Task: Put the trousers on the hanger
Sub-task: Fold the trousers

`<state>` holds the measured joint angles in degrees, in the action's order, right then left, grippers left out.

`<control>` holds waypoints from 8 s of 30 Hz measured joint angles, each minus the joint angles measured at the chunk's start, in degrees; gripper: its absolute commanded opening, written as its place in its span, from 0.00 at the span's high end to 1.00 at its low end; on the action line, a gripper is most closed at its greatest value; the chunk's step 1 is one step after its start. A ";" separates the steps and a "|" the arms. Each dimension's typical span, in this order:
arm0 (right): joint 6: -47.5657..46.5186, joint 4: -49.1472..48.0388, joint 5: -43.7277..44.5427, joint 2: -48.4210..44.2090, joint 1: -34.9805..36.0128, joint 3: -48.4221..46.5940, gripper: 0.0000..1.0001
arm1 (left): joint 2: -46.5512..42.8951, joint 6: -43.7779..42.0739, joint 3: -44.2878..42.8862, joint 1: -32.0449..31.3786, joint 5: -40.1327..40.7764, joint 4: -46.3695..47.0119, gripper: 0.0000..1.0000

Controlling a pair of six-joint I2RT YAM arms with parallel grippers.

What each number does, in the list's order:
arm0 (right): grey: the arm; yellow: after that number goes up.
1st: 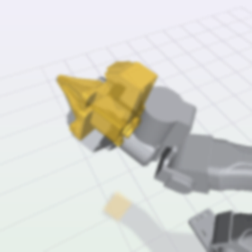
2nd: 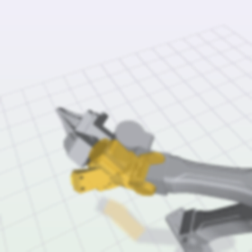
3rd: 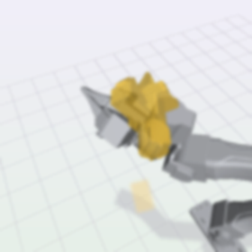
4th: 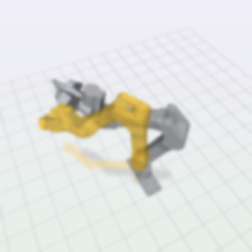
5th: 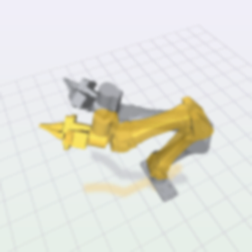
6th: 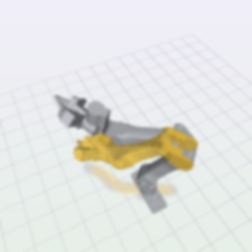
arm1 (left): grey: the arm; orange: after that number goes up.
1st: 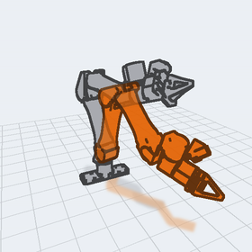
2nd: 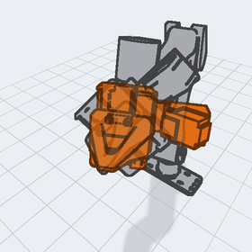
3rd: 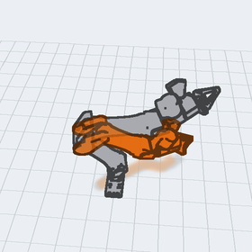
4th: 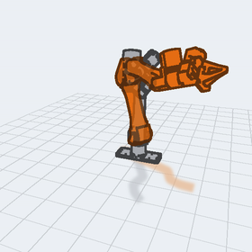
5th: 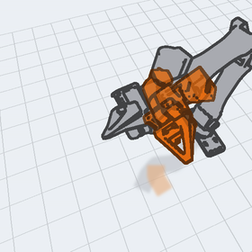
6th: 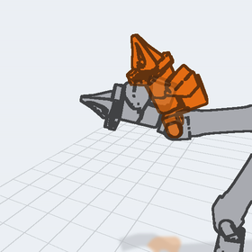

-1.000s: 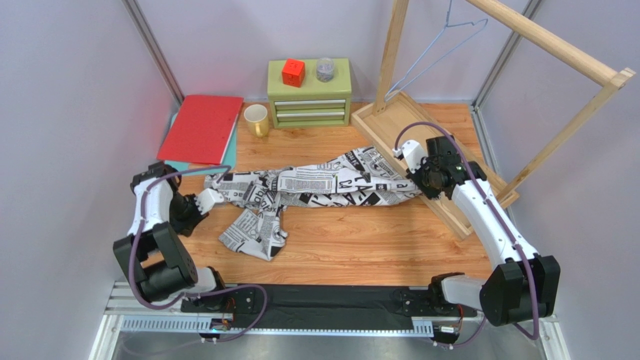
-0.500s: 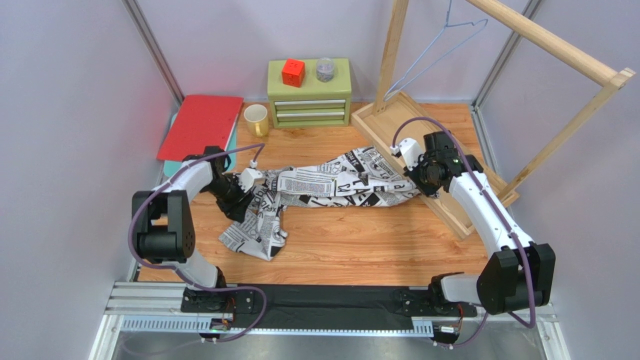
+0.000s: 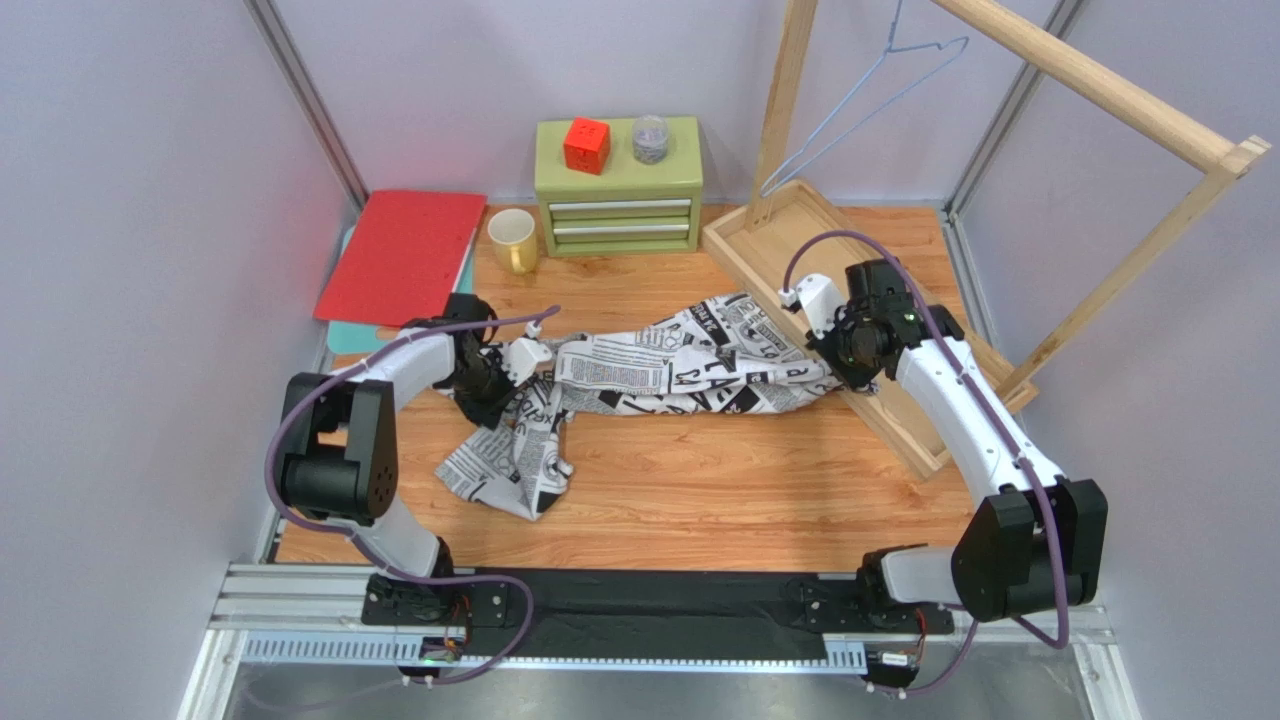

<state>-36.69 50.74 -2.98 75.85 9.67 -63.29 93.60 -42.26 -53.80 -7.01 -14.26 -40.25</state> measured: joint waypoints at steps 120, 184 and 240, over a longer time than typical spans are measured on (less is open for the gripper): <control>-33.51 26.73 -15.37 -26.45 -22.80 14.71 1.00 | -20.04 -59.39 -3.78 68.19 -8.20 -28.48 1.00; -17.55 14.93 -5.68 5.38 1.29 19.12 0.52 | -4.76 -33.68 -6.45 45.59 0.85 -25.79 0.13; -9.73 7.69 -3.26 5.64 13.29 20.79 0.77 | -8.48 -35.50 9.18 48.30 8.20 -5.03 0.53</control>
<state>-46.41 58.43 -6.24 81.49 22.96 -42.50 85.12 -77.76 -44.62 41.30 -6.07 -45.28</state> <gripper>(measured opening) 0.241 0.482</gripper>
